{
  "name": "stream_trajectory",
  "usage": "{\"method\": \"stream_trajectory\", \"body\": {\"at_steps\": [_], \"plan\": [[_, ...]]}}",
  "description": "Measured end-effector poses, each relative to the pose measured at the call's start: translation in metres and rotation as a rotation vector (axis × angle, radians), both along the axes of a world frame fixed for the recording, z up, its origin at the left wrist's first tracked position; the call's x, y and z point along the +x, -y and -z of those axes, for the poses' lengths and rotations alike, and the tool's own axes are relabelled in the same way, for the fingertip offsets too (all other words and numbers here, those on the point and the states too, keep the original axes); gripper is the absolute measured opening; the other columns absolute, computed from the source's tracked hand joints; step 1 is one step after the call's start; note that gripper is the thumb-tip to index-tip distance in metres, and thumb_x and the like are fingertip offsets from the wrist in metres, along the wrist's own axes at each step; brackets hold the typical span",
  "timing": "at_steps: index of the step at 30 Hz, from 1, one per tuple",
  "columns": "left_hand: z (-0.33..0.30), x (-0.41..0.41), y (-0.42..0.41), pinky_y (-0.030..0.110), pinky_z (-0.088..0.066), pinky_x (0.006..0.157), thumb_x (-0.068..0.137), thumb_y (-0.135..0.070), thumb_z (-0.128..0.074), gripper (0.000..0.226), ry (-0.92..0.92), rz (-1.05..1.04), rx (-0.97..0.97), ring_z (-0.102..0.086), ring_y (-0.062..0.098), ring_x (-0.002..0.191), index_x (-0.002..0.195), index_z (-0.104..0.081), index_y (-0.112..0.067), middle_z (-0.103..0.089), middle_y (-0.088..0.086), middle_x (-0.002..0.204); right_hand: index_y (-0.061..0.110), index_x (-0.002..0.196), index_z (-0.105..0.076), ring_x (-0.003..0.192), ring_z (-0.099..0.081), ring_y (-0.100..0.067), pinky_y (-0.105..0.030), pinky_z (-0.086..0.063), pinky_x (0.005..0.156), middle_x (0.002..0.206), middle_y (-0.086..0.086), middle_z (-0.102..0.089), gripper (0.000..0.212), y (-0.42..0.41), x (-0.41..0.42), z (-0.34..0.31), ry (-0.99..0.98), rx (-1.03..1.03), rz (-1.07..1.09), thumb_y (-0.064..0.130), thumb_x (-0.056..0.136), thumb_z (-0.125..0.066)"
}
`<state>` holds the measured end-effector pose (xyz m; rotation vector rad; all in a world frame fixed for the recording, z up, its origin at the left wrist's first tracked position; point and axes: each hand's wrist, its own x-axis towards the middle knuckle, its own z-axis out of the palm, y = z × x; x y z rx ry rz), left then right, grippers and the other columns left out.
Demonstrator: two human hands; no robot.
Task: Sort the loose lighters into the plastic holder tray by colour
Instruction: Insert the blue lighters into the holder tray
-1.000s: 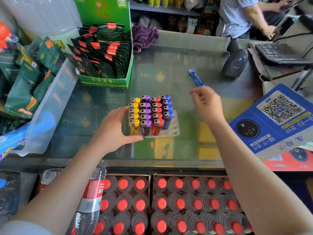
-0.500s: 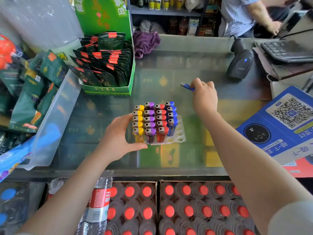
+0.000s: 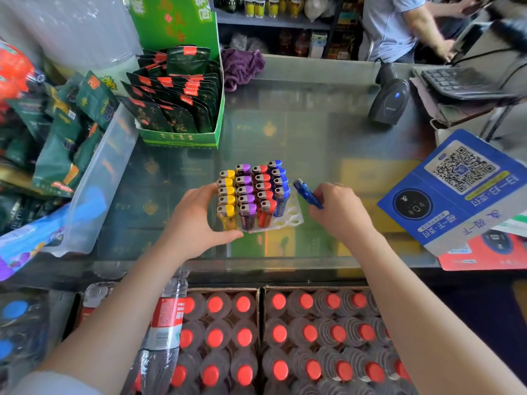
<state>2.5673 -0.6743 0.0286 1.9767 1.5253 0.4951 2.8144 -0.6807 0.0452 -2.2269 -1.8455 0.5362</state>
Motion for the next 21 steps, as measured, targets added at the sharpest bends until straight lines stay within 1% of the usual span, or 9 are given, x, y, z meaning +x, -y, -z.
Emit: {"method": "stream_trajectory", "body": {"at_steps": [2, 3, 6, 8, 11, 15, 16, 18, 21], "plan": [[-0.001, -0.001, 0.006, 0.040, -0.034, 0.096, 0.058, -0.045, -0.078, 0.076, -0.005, -0.002, 0.009, -0.036, 0.018, 0.121, 0.123, -0.045, -0.026, -0.051, -0.005, 0.127, 0.005, 0.089, -0.058, 0.075, -0.055, -0.035, -0.032, -0.041, 0.061, 0.090, -0.019, -0.061, 0.015, 0.004, -0.006, 0.003, -0.018, 0.010, 0.009, 0.012, 0.076, -0.055], [-0.002, -0.001, 0.009, 0.041, -0.034, 0.096, 0.058, -0.045, -0.078, 0.075, -0.006, -0.002, 0.012, -0.037, 0.019, 0.120, 0.122, -0.045, -0.026, -0.051, -0.004, 0.126, 0.006, 0.089, -0.056, 0.074, -0.055, -0.034, -0.032, -0.041, 0.061, 0.087, -0.016, -0.061, 0.014, 0.006, -0.008, 0.003, -0.076, 0.027, 0.051, 0.012, 0.075, -0.056], [-0.002, -0.005, 0.019, 0.042, -0.034, 0.096, 0.058, -0.043, -0.078, 0.073, 0.003, -0.008, 0.022, -0.038, 0.020, 0.119, 0.121, -0.047, -0.025, -0.052, -0.003, 0.125, 0.011, 0.103, -0.052, 0.074, -0.055, -0.026, -0.032, -0.043, 0.067, 0.082, -0.008, -0.061, 0.027, 0.014, -0.015, -0.002, -0.437, 0.099, 0.168, 0.010, 0.077, -0.059], [-0.001, -0.010, 0.025, 0.042, -0.034, 0.097, 0.058, -0.043, -0.078, 0.074, 0.011, -0.016, 0.018, -0.038, 0.019, 0.120, 0.122, -0.046, -0.025, -0.052, -0.003, 0.125, 0.015, 0.110, -0.052, 0.067, -0.055, -0.017, -0.034, -0.047, 0.071, 0.078, -0.003, -0.060, 0.032, 0.024, -0.024, -0.007, -0.688, 0.128, 0.159, 0.011, 0.080, -0.062], [0.001, -0.014, 0.031, 0.045, -0.036, 0.098, 0.057, -0.044, -0.078, 0.077, 0.021, -0.021, 0.018, -0.039, 0.021, 0.120, 0.124, -0.045, -0.025, -0.052, -0.002, 0.126, 0.019, 0.108, -0.052, 0.055, -0.054, -0.008, -0.030, -0.048, 0.064, 0.075, 0.004, -0.059, 0.026, 0.041, -0.038, -0.005, -0.838, 0.086, 0.095, 0.011, 0.084, -0.060], [0.001, -0.012, 0.034, 0.044, -0.035, 0.097, 0.058, -0.044, -0.077, 0.076, 0.026, -0.033, 0.019, -0.038, 0.021, 0.121, 0.124, -0.045, -0.024, -0.052, -0.001, 0.127, 0.021, 0.090, -0.055, 0.054, -0.059, -0.009, -0.026, -0.050, 0.067, 0.070, -0.003, -0.065, 0.015, 0.056, -0.049, 0.002, -0.814, 0.076, 0.123, 0.008, 0.084, -0.058], [0.001, -0.012, 0.035, 0.044, -0.034, 0.097, 0.058, -0.044, -0.077, 0.075, 0.025, -0.035, 0.018, -0.038, 0.020, 0.122, 0.123, -0.045, -0.024, -0.052, -0.001, 0.127, 0.020, 0.087, -0.056, 0.056, -0.060, -0.010, -0.027, -0.049, 0.067, 0.071, -0.005, -0.065, 0.011, 0.058, -0.051, 0.004, -0.773, 0.096, 0.130, 0.009, 0.084, -0.059], [0.000, -0.011, 0.035, 0.044, -0.035, 0.097, 0.058, -0.045, -0.077, 0.075, 0.023, -0.037, 0.020, -0.038, 0.021, 0.122, 0.123, -0.045, -0.025, -0.052, -0.001, 0.127, 0.012, 0.082, -0.060, 0.062, -0.057, -0.012, -0.019, -0.042, 0.062, 0.078, -0.006, -0.061, 0.003, 0.061, -0.055, 0.007, -0.632, 0.155, 0.084, 0.010, 0.084, -0.059], [0.000, -0.011, 0.035, 0.045, -0.035, 0.097, 0.059, -0.045, -0.077, 0.075, 0.024, -0.031, 0.034, -0.039, 0.022, 0.121, 0.123, -0.046, -0.024, -0.053, 0.000, 0.126, 0.010, 0.067, -0.056, 0.066, -0.048, -0.011, -0.008, -0.035, 0.056, 0.081, -0.004, -0.051, 0.016, 0.063, -0.062, 0.009, -0.511, 0.258, 0.018, 0.007, 0.082, -0.059]]}}
